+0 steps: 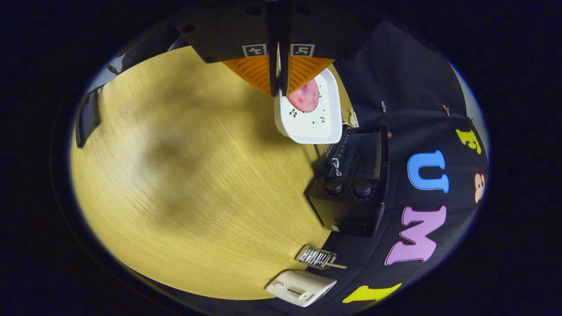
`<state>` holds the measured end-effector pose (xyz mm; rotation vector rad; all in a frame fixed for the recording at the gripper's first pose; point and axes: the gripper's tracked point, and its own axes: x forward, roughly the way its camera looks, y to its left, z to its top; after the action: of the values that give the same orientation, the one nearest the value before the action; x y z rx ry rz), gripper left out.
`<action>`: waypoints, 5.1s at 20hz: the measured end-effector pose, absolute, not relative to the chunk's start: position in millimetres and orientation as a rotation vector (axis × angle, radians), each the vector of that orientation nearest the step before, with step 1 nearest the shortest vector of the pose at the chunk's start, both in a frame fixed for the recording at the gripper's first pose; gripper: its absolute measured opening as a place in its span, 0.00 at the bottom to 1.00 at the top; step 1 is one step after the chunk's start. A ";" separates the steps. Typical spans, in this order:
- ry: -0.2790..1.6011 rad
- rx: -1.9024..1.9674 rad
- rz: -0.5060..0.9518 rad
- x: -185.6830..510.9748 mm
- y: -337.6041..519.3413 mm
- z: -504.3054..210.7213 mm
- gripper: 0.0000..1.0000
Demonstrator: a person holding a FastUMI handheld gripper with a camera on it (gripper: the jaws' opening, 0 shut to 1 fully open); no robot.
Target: Open the toaster oven, put the food inside, and close the toaster oven door.
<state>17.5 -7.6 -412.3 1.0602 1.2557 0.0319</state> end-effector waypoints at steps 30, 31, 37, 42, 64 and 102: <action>0.809 1.581 -0.567 213.9 195.5 -459.8 0.10; 0.810 1.594 -0.558 212.9 198.4 -455.1 0.11; 0.856 1.597 -0.512 207.0 194.9 -449.0 0.62; 1.006 1.508 -0.456 171.2 206.1 -440.0 0.99; 0.945 0.148 0.144 61.4 187.0 -431.5 0.99; 0.733 0.020 0.133 92.0 209.5 -367.7 0.99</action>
<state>92.0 209.5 -367.7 0.0195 0.7329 0.1334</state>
